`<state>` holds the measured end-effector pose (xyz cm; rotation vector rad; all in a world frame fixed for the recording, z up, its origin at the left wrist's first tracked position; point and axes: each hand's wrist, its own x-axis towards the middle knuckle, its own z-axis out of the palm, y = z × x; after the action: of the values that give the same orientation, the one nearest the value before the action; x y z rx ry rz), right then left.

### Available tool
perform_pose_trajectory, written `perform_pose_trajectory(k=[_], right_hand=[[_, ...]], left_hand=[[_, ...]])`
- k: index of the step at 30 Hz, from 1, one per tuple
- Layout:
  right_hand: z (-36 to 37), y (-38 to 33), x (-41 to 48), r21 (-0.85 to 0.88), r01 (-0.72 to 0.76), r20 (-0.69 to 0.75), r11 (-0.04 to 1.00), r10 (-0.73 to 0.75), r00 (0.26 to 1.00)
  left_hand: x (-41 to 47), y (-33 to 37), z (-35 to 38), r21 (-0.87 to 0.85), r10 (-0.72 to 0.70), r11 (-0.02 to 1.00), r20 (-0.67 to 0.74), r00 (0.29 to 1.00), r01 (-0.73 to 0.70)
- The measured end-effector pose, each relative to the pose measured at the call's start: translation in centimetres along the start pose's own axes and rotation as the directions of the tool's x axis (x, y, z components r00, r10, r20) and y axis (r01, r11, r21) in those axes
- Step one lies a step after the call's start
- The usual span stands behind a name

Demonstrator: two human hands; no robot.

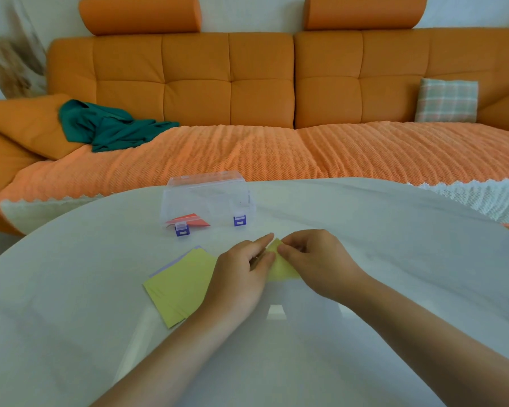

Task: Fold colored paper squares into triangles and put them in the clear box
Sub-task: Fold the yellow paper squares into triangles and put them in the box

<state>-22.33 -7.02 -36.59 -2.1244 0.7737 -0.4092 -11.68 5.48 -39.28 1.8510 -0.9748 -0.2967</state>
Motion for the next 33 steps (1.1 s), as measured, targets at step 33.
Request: perform_pose_trajectory(k=[33], right_hand=[[0.48,-0.16,-0.38,-0.035,0.066,-0.063,0.997,-0.068,0.996]], left_hand=[[-0.07,0.25,-0.02,-0.021,0.062,0.998,-0.085,0.994,-0.064]])
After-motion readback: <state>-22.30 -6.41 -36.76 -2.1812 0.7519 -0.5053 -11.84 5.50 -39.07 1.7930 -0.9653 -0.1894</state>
